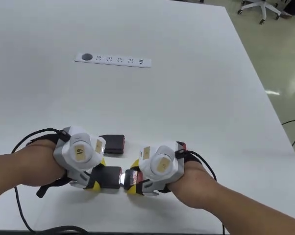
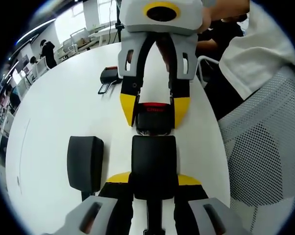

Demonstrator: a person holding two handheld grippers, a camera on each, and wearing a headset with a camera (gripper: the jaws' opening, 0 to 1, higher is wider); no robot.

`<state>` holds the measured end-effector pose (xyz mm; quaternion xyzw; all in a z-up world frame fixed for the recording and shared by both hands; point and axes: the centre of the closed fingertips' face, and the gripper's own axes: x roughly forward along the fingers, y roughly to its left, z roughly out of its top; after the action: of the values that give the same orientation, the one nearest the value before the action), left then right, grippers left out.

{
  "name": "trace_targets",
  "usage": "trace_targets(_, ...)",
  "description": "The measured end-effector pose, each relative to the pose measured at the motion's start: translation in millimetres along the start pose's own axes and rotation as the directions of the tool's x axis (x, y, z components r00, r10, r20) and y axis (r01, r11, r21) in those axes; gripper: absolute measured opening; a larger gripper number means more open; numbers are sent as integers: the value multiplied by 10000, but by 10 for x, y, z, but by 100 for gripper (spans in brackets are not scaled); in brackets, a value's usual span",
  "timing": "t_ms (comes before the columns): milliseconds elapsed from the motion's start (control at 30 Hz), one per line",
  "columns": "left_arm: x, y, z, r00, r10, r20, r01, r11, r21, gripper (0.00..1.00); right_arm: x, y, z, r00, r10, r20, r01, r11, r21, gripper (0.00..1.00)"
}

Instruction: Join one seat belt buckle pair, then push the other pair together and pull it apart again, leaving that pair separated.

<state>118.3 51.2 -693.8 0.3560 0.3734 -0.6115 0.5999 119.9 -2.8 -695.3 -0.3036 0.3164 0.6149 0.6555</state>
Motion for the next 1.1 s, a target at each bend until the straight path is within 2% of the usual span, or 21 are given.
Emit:
trace_targets(133,-3,0,-6,9999,38,93,-37,9999,-117,31,-3,-2,26,10000,-34,12,34,10000,-38,30)
trace_targets(400,-8,-11,0,9999,146,-21,-147,9997,-211,31,0,0,27,9997,-48,-249,41,9996,-284,31)
trace_targets(500,-12,-20,7,9995,197,-235,-200,9997,-119,31,5,1,28,9992,-28,-411,12,9993,-380,31)
trace_targets(767,-16,-11,5,9997,177,-141,-181,9995,-261,32,-14,0,15,9997,-69,-255,66,9999,-112,31)
trace_targets(933,-19,-18,14,9997,186,-129,-190,9992,-342,32,-17,-8,34,9999,-40,-118,36,9995,-315,33)
trace_targets(1033,-18,-14,10,9995,223,-210,-231,9991,-347,33,-27,9,41,9999,20,-104,-22,9998,-214,33)
trace_targets(1100,-20,-19,1,9990,207,-404,-217,9995,-228,33,-28,5,34,9999,-2,-112,0,9998,-210,34)
